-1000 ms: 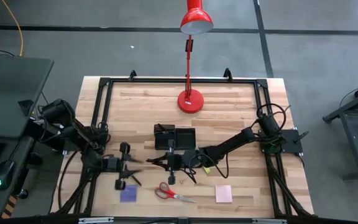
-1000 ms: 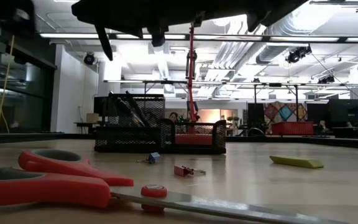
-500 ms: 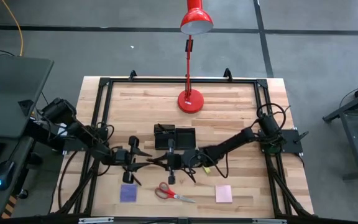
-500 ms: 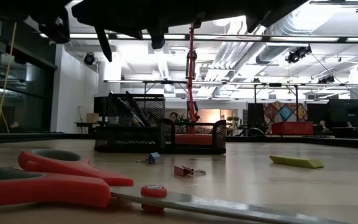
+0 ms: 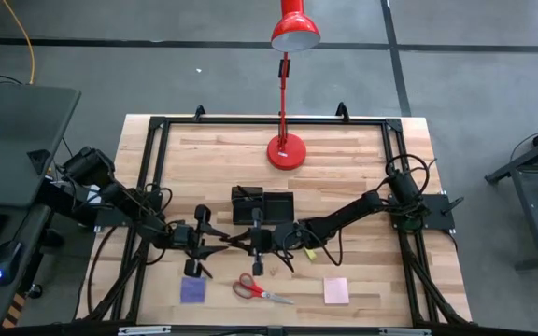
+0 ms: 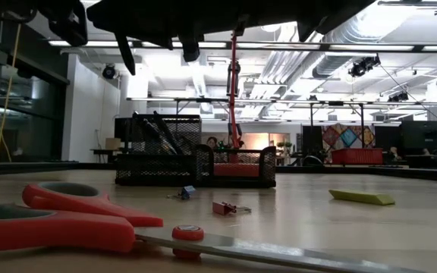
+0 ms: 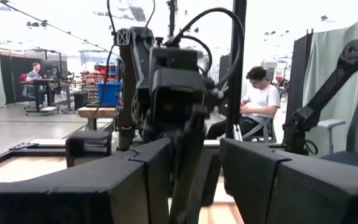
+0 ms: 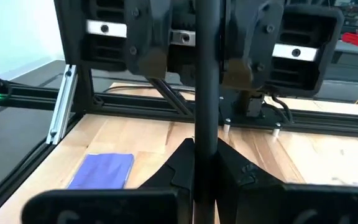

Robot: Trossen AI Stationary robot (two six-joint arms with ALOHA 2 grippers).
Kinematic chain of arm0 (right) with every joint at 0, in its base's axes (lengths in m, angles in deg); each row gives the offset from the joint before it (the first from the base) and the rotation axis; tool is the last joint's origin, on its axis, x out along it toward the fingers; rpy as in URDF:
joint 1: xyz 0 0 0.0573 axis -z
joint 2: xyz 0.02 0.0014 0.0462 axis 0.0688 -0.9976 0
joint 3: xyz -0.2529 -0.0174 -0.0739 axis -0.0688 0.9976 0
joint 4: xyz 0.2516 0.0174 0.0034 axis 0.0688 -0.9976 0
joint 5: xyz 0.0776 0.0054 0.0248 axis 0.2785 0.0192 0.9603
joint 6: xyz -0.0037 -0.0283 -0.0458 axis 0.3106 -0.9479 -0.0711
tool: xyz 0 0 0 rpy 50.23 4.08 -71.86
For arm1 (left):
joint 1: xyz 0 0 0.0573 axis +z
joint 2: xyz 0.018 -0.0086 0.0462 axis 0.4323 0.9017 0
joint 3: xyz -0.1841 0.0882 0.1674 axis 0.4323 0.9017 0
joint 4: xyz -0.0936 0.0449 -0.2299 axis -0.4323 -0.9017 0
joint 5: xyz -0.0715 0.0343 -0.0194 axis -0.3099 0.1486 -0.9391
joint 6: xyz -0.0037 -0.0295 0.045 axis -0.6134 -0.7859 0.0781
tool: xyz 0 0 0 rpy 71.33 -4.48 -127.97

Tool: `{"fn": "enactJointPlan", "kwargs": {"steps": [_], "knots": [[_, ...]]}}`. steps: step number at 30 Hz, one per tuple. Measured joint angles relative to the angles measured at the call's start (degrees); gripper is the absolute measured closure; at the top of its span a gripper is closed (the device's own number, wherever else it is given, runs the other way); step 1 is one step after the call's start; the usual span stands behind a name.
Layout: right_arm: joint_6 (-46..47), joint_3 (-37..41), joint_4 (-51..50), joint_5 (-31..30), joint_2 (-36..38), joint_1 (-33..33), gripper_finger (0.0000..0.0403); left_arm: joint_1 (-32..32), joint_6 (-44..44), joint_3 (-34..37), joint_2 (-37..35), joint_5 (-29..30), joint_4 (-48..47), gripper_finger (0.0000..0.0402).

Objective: Pick and place office supplies into organizer
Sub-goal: Put the black pen into the desk organizer

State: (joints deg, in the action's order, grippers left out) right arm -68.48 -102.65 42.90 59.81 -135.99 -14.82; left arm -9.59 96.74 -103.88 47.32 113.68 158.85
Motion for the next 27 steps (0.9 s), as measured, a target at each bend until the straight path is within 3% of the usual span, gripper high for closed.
{"fn": "enactJointPlan", "kwargs": {"steps": [4, 10, 17, 21, 27], "knots": [[0.0, 0.0, 0.1, 1.1, 0.0, 0.0, 0.0384, 0.0, 0.7, -1.5, 0.0, -0.4, -1.6, 0.0288], [0.0, 0.1, 0.0, 0.9, 0.0, -0.1, 0.0384, 0.0, -0.2, -2.1, 0.0, 0.3, -4.6, 0.0366], [0.0, 0.1, 0.2, 0.9, 0.0, -0.1, 0.038, 0.0, -0.2, -2.1, 0.0, 0.3, -3.9, 0.0356], [0.3, 0.1, -0.5, 0.2, 0.0, 0.0, 0.0351, 0.0, -0.9, -2.1, 0.0, 1.9, -3.9, 0.0331], [2.5, 0.0, -4.3, -2.3, 0.0, -0.3, 0.0291, 0.0, -0.2, -2.0, 0.0, 3.1, -4.1, 0.0367]]}}
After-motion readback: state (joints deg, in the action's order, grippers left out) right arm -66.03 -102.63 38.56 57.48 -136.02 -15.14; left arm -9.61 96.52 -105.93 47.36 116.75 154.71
